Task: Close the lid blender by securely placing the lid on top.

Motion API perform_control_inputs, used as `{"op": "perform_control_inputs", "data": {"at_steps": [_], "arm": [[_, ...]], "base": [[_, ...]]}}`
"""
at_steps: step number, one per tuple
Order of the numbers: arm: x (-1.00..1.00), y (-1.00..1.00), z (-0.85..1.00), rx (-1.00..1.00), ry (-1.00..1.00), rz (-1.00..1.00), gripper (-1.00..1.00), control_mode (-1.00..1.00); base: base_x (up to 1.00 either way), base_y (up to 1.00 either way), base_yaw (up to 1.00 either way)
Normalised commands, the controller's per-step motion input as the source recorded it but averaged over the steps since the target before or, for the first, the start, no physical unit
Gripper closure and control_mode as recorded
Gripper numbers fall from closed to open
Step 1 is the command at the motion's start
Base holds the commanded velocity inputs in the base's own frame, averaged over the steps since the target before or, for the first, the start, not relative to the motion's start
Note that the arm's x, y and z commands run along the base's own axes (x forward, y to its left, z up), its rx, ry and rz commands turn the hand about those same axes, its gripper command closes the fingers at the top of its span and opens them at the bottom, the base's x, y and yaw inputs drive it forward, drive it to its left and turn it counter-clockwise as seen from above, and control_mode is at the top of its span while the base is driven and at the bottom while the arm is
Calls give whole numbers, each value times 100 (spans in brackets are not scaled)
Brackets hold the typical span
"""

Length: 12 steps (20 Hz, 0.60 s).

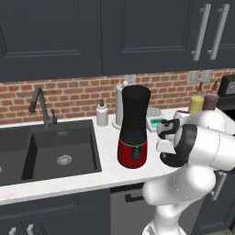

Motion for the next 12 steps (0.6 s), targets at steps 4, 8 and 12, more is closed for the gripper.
{"op": "perform_control_inputs", "data": {"at_steps": [4, 8, 12], "arm": [[0, 0, -32, -2, 2, 0, 100, -100], [0, 0, -9, -1, 6, 0, 100, -100], [0, 0, 9, 0, 0, 0, 100, -100]], "base": [[0, 0, 0], [0, 0, 0], [0, 0, 0]]}}
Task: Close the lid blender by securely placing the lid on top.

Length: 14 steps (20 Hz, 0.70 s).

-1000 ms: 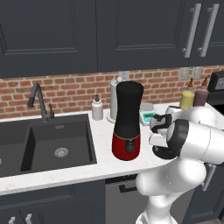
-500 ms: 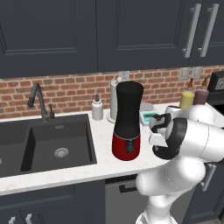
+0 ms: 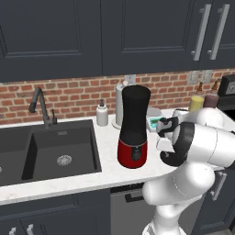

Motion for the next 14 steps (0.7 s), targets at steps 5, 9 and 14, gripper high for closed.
{"op": "perform_control_inputs", "data": {"at_steps": [5, 9, 14], "arm": [[-2, 0, 42, 0, -8, 0, 100, -100], [-23, 0, 67, 0, -14, 0, 100, -100], [-49, 0, 86, 0, -11, 0, 100, -100]], "base": [[0, 0, 0], [0, 0, 0], [0, 0, 0]]}}
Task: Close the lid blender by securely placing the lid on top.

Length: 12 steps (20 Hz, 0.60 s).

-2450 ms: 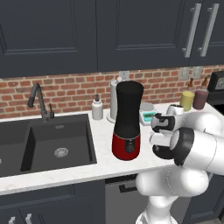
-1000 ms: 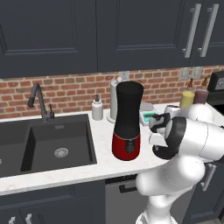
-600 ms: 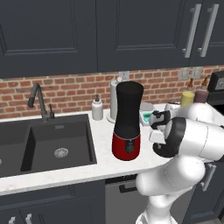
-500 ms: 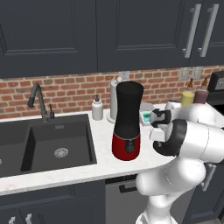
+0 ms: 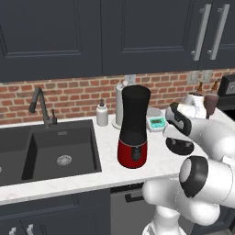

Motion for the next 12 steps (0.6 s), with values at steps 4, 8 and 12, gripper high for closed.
{"op": "perform_control_inputs", "data": {"at_steps": [4, 8, 12], "arm": [[-66, 0, 98, 0, -3, 0, 100, -100], [-62, 8, 100, 0, 0, 0, 100, -100], [-44, 29, 100, 0, 0, 0, 100, -100]], "base": [[0, 0, 0], [0, 0, 0], [0, 0, 0]]}}
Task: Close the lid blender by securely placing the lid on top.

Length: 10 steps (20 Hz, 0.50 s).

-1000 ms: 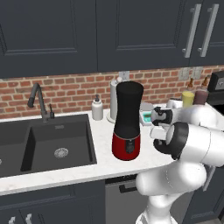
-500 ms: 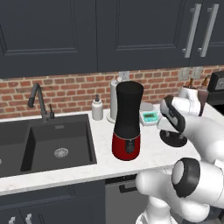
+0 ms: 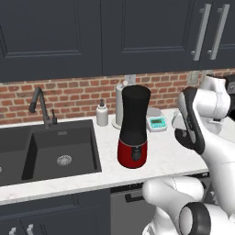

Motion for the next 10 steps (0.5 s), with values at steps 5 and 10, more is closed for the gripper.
{"op": "perform_control_inputs", "data": {"at_steps": [5, 10], "arm": [[-13, 51, 100, 0, 0, 0, 100, -100], [0, 60, 100, 0, 0, 0, 100, -100]], "base": [[0, 0, 0], [0, 0, 0]]}}
